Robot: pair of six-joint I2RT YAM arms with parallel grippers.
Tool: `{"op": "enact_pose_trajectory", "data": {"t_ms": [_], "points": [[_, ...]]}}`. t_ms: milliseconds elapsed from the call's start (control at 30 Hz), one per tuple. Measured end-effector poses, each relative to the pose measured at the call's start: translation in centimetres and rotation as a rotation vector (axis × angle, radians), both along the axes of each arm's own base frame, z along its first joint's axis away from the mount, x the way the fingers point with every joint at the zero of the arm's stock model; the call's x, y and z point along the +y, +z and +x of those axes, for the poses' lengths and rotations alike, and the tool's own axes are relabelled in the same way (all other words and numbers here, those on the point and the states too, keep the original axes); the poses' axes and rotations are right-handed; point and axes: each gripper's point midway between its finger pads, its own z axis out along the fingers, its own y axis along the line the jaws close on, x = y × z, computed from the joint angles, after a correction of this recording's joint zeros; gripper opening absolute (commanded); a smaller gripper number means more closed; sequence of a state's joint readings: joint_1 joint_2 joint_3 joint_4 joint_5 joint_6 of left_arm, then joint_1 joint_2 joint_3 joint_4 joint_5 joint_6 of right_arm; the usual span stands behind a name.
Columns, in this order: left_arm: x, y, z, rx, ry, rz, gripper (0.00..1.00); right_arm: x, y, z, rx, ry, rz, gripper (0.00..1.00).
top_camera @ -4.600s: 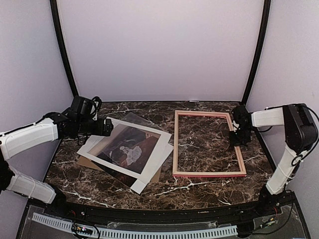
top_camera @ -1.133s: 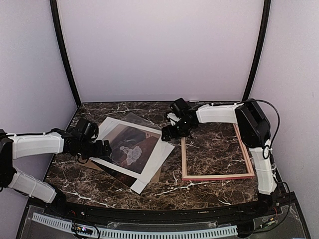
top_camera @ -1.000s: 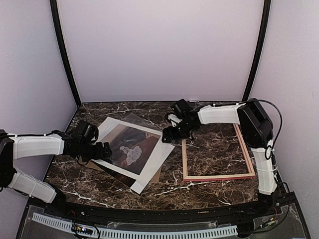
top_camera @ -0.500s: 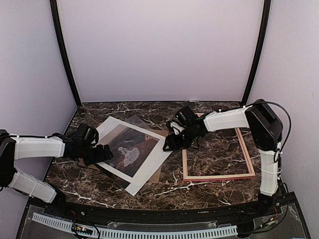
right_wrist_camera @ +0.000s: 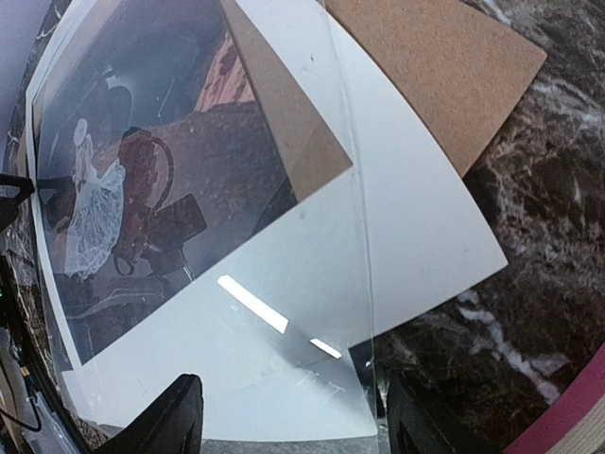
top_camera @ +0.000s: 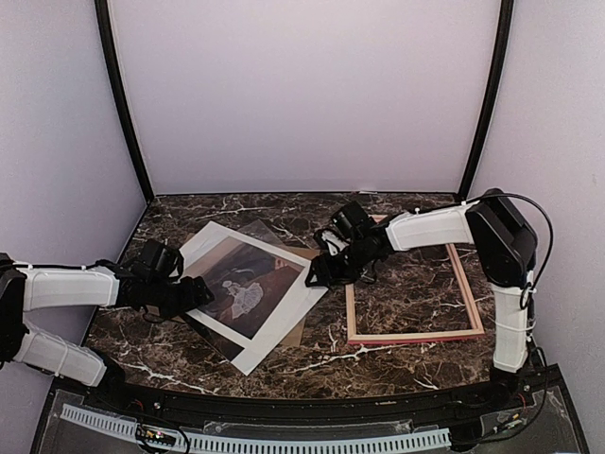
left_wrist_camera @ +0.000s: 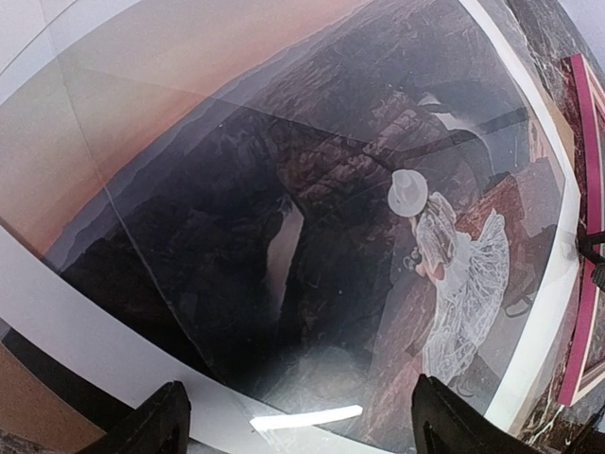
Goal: Put the photo into the frame
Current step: Move the glass panel to the mat board, then pick up the glass panel from the mat board.
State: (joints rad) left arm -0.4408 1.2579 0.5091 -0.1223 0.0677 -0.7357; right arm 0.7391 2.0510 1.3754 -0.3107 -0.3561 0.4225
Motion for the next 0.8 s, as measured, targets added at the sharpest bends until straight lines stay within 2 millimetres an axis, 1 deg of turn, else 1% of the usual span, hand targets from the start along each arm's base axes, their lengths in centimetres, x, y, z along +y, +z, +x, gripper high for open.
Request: {"op": "enact_pose_trajectory", "data": {"t_ms": [133, 233, 367, 633, 800], "points": [[-0.4, 0.1, -0.1, 0.004, 0.000, -0.026, 0.83, 0.6, 0.4, 1.1, -0.028, 0.000, -0.004, 0.69], [-0.5, 0.1, -0.1, 0.004, 0.002, -0.036, 0.83, 0.9, 0.4, 1.4, -0.035, 0.010, -0.008, 0.67], [-0.5, 0.2, -0.1, 0.005, 0.006, -0.042, 0.83, 0.9, 0.1, 1.2, -0.023, 0.022, -0.011, 0.65], [-0.7, 0.2, 0.0, -0.002, 0.011, -0.058, 0.83, 1.0, 0.1, 0.8, -0.007, 0.032, -0.002, 0.68], [-0.9, 0.2, 0.2, -0.009, 0.022, -0.081, 0.83, 1.1, -0.3, 0.8, -0.001, 0.033, -0.004, 0.68]]}}
